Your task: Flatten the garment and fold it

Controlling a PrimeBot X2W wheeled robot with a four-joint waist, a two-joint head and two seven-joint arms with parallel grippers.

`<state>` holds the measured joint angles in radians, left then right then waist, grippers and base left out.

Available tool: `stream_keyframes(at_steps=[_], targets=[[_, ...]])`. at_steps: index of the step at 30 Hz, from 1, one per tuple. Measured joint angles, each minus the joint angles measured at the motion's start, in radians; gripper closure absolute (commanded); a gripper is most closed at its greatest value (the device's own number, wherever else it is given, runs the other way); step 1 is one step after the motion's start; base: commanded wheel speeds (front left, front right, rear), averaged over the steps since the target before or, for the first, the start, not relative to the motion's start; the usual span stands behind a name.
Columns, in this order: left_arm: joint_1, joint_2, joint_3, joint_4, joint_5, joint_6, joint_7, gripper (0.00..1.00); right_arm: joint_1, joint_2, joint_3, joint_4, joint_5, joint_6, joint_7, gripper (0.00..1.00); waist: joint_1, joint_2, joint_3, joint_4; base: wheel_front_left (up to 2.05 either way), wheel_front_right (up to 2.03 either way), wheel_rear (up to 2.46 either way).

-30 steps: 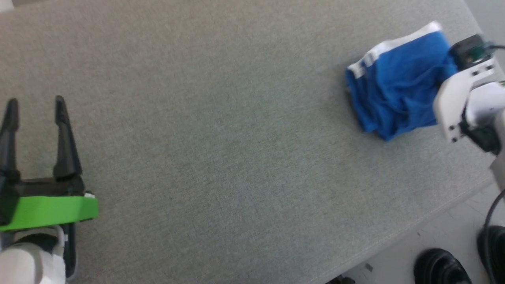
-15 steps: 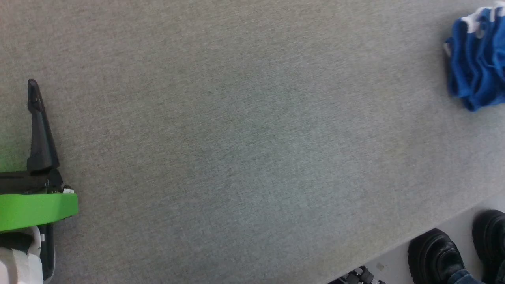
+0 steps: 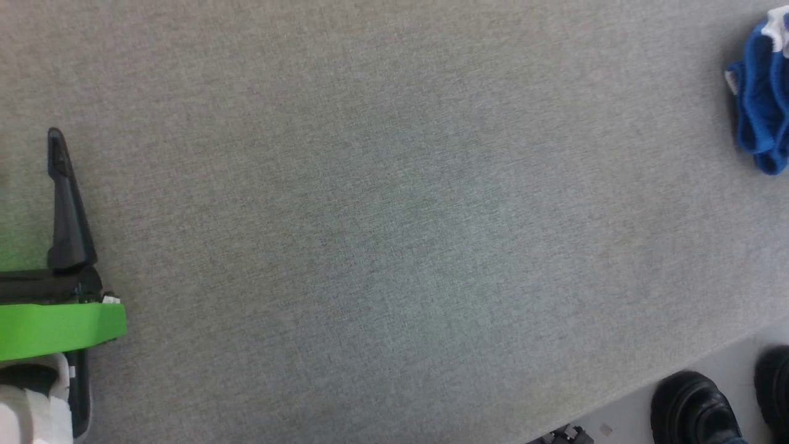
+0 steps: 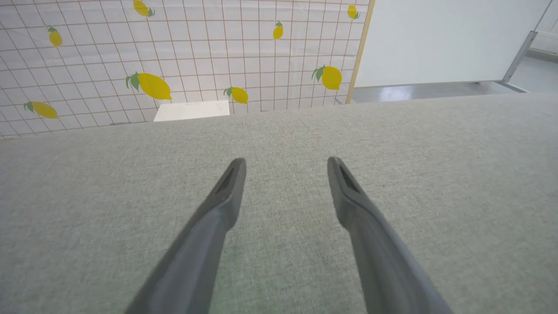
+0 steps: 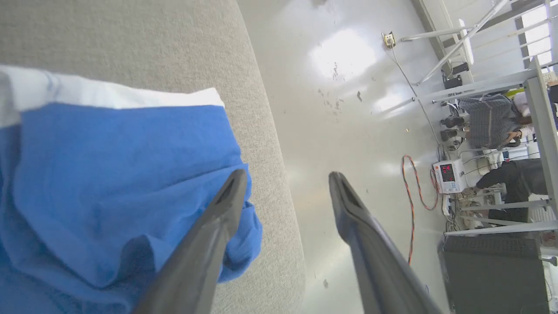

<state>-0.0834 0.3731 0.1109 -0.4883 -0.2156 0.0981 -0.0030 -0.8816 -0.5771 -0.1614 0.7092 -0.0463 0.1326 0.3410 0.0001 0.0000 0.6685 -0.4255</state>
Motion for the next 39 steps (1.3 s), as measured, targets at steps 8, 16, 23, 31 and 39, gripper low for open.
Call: stream_keyframes(at_steps=[8,16,23,31,39], targets=[[0.01,-0.062,-0.02,0.091,-0.037,0.006,-0.088,0.0,-0.018,0.013,0.025,-0.147,0.108,0.0,-0.204,0.0,-0.0001,0.0,-0.091,0.015,0.0,0.0,0.0],[0.034,-0.118,-0.038,0.21,-0.068,0.009,-0.178,0.0,0.017,0.109,0.103,-0.372,0.196,0.0,-0.399,0.0,-0.0002,0.0,-0.221,0.05,0.0,0.0,0.0],[0.042,-0.138,-0.054,0.275,-0.072,0.01,-0.209,0.0,0.149,0.342,0.098,-0.517,0.225,0.0,-0.464,0.0,-0.0002,0.0,-0.336,0.108,0.0,0.0,0.0],[0.042,-0.158,-0.058,0.314,-0.07,0.035,-0.22,0.0,0.307,0.523,0.07,-0.579,0.247,0.0,-0.545,0.0,-0.0002,0.0,-0.416,0.22,0.0,0.0,0.0],[0.033,-0.194,-0.087,0.379,-0.066,0.049,-0.233,0.0,0.467,0.527,0.142,-0.574,0.347,0.0,-0.589,0.0,-0.0002,0.0,-0.483,0.312,0.0,0.0,0.0]])
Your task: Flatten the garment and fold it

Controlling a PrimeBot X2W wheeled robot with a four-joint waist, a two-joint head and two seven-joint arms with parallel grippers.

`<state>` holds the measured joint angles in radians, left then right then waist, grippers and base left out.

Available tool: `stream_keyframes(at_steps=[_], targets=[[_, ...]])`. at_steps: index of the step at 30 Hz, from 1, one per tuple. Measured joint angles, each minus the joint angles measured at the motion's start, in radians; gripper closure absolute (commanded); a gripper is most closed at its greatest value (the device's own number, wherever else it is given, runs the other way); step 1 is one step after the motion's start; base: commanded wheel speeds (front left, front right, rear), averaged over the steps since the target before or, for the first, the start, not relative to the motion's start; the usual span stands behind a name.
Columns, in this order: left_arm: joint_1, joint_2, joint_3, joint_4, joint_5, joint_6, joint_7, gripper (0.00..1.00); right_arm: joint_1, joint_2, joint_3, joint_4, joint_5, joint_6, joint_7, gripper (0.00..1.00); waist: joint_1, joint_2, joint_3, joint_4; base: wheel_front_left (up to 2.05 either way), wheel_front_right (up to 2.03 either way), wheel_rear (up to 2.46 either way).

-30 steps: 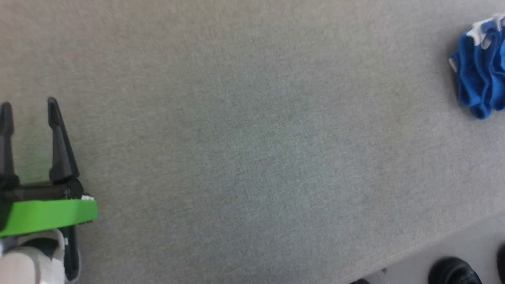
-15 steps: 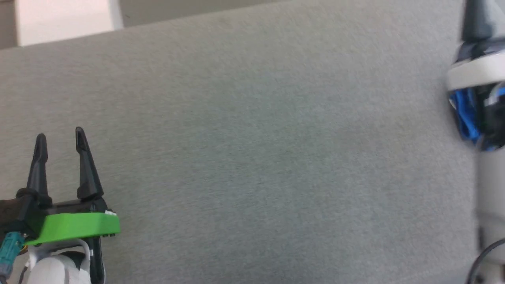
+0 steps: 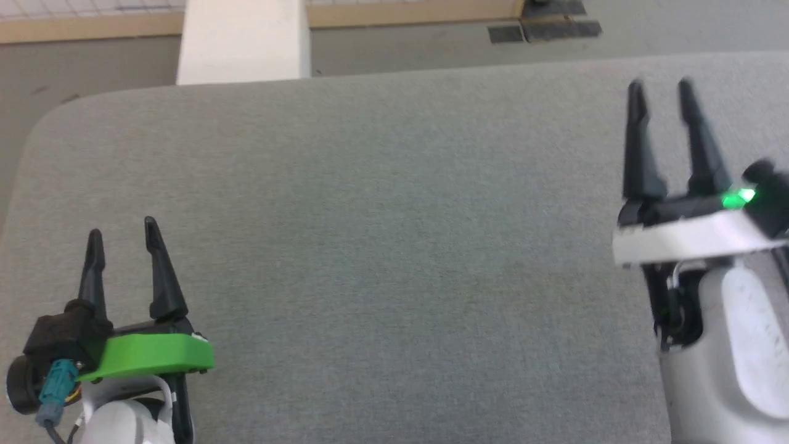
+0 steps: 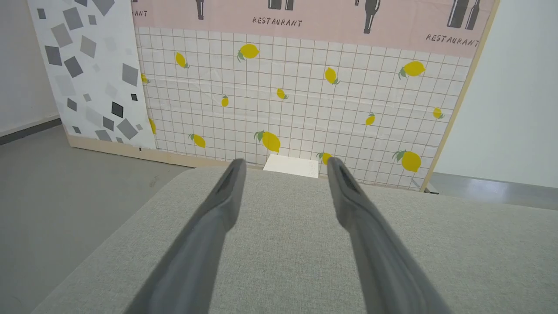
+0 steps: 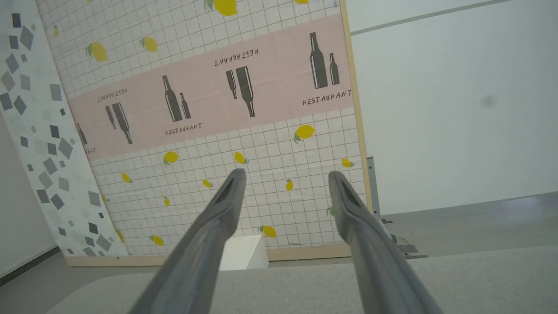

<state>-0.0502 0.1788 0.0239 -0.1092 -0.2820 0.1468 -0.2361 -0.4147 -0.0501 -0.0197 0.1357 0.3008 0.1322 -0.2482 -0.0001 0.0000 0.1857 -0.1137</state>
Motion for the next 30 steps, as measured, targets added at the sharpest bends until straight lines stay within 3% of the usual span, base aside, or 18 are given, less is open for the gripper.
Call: stream_keyframes(at_steps=[10,30], targets=[[-0.004,-0.018,-0.055,0.1,0.002,-0.012,-0.004,0.0,0.164,0.001,0.019,-0.017,-0.045,0.0,-0.008,0.0,-0.0001,0.0,-0.071,0.046,0.0,0.0,0.0],[0.034,-0.057,-0.111,0.194,0.008,-0.031,-0.016,0.0,0.337,0.0,0.041,-0.025,-0.063,0.0,-0.008,0.0,0.0,0.0,-0.118,0.033,0.0,0.0,0.0]])
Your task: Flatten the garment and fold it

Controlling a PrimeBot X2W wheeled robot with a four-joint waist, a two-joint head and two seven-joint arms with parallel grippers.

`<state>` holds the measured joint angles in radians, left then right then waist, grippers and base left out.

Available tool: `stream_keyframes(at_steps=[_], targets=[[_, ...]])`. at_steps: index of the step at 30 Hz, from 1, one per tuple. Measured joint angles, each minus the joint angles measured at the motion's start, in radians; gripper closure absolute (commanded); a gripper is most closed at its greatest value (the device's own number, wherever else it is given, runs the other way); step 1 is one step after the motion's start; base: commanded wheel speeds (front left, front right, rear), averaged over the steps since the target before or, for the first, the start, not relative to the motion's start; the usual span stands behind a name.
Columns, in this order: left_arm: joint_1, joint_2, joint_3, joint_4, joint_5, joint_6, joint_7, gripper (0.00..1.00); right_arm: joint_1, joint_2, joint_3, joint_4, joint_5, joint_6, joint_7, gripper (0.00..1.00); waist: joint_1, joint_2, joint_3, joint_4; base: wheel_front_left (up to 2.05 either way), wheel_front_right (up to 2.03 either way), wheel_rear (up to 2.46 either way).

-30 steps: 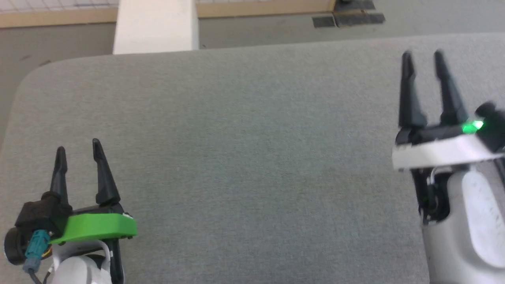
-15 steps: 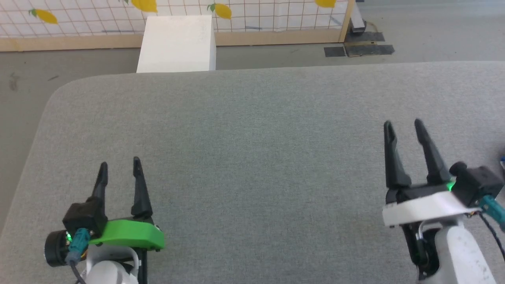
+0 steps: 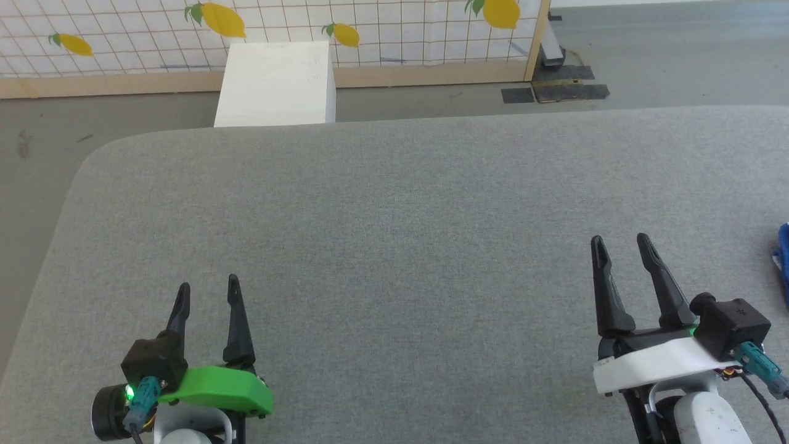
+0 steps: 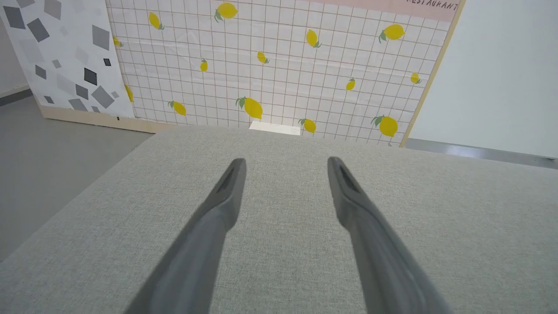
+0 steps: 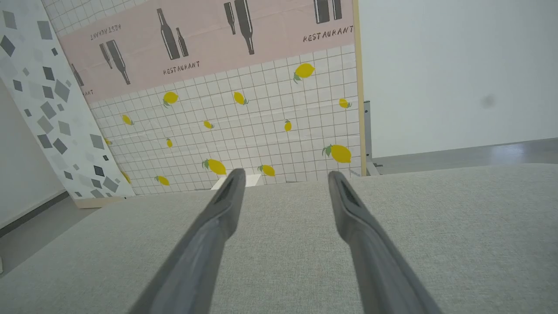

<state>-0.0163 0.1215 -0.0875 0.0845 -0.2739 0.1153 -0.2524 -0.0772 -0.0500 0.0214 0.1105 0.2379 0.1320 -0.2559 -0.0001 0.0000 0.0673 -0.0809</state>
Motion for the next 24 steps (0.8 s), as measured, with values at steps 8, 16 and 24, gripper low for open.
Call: stream_keyframes(at_steps=[8,16,24], targets=[[0.0,0.0,-0.001,0.004,0.001,-0.001,0.002,1.0,0.001,0.0,0.002,0.001,0.003,0.0,0.0,1.0,0.0,0.0,0.001,0.0,0.0,0.0,0.0],[0.0,0.0,0.001,0.003,0.002,-0.001,0.007,1.0,0.001,0.0,0.001,0.0,0.0,0.0,0.008,1.0,0.0,0.0,-0.001,0.003,0.0,0.0,0.0],[0.0,-0.002,0.006,0.0,0.012,-0.006,0.024,1.0,0.001,0.0,0.0,-0.004,-0.011,0.0,0.023,1.0,0.0,0.0,-0.006,0.008,0.0,0.0,0.0]])
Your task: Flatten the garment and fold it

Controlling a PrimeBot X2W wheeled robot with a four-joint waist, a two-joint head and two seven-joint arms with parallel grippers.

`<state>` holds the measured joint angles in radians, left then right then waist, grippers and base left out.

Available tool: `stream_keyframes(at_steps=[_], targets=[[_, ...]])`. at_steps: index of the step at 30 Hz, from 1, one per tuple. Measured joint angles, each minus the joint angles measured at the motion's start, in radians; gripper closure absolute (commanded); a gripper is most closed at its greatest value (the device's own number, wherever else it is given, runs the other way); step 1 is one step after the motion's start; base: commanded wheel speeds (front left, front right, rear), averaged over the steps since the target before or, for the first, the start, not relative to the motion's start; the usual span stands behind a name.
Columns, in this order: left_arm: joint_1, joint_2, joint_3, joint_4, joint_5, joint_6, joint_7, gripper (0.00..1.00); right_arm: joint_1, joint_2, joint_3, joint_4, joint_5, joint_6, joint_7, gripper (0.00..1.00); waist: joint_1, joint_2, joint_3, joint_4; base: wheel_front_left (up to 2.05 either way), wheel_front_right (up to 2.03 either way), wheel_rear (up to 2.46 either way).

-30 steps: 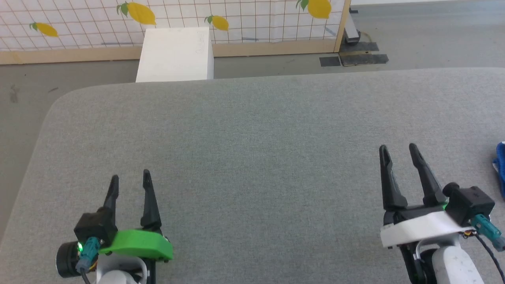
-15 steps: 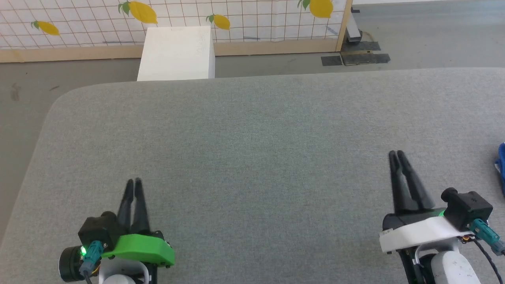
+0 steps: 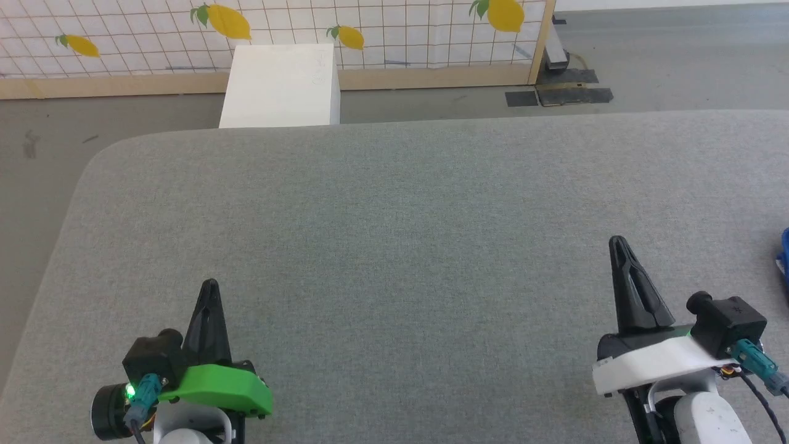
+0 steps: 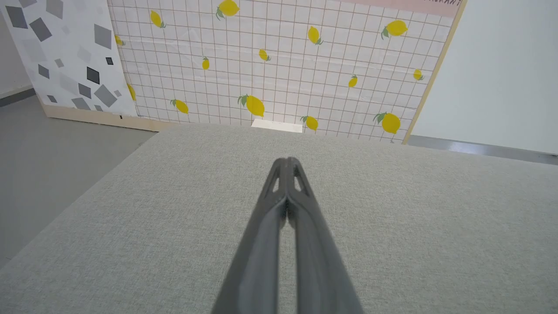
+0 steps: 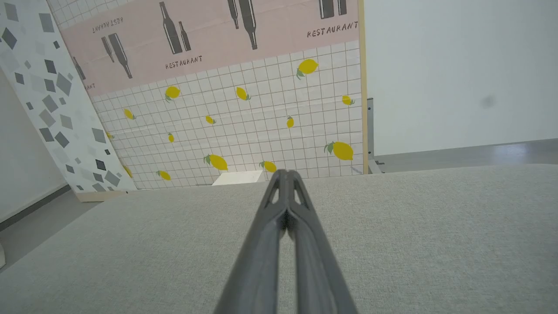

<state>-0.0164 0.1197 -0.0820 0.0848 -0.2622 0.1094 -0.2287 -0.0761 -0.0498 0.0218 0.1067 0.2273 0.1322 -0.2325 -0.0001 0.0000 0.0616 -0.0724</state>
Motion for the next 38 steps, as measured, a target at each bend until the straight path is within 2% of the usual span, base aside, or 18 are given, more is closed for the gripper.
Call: stream_keyframes(at_steps=[38], targets=[[0.0,-0.026,0.029,-0.03,0.099,-0.039,0.083,1.0,0.017,0.0,-0.007,-0.035,-0.082,0.0,0.084,1.0,0.0,0.0,-0.023,0.027,0.0,0.0,0.0]])
